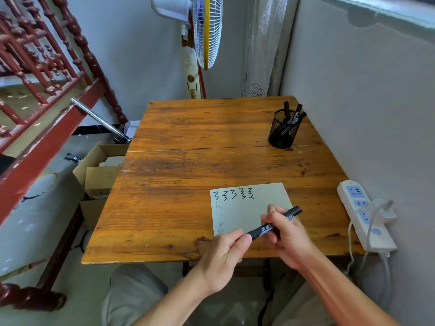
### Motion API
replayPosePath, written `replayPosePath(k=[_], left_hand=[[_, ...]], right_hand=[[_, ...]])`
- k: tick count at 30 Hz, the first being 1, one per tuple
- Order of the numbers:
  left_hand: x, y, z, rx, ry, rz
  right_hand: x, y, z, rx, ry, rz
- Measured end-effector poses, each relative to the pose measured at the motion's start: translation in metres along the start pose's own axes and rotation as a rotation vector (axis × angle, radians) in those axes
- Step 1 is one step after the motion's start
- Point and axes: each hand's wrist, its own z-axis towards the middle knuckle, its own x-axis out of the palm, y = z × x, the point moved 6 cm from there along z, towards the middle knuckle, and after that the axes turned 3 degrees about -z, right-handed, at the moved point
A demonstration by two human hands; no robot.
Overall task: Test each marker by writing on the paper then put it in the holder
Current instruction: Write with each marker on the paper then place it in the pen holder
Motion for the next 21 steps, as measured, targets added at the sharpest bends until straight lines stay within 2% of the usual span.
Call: replayPosePath(k=[5,8,10,14,17,21], left_hand=[[0.005,-0.008,0.006,-0.039,0.035,-0.241],[0.006,-0.009,0.01,-0.067,0.038,-0.281],[0.001,-0.009,0.013,-0.04,0.015,-0.133],[-0.031,0.008,0.011,0.101,-0.098,0.377],[-0.047,0.027,0.009,0.146,-0.161,0.598],[-0.041,0.04,0.015,0.19,-0.268,0.834]], right_hand=[[-0.001,0.009,0.006,-0.035,0.016,0.082],[-0.001,0.015,0.01,-0.07,0.009,0.062],[-0.005,0.018,0.012,-0.071,-0.059,0.01],[-0.041,0.022,0.018,0.006,-0.287,-0.076],[-0.061,0.02,0.021,0.076,-0.324,-0.134],[-0.064,0.018,0.031,0.023,-0.375,-0.215]])
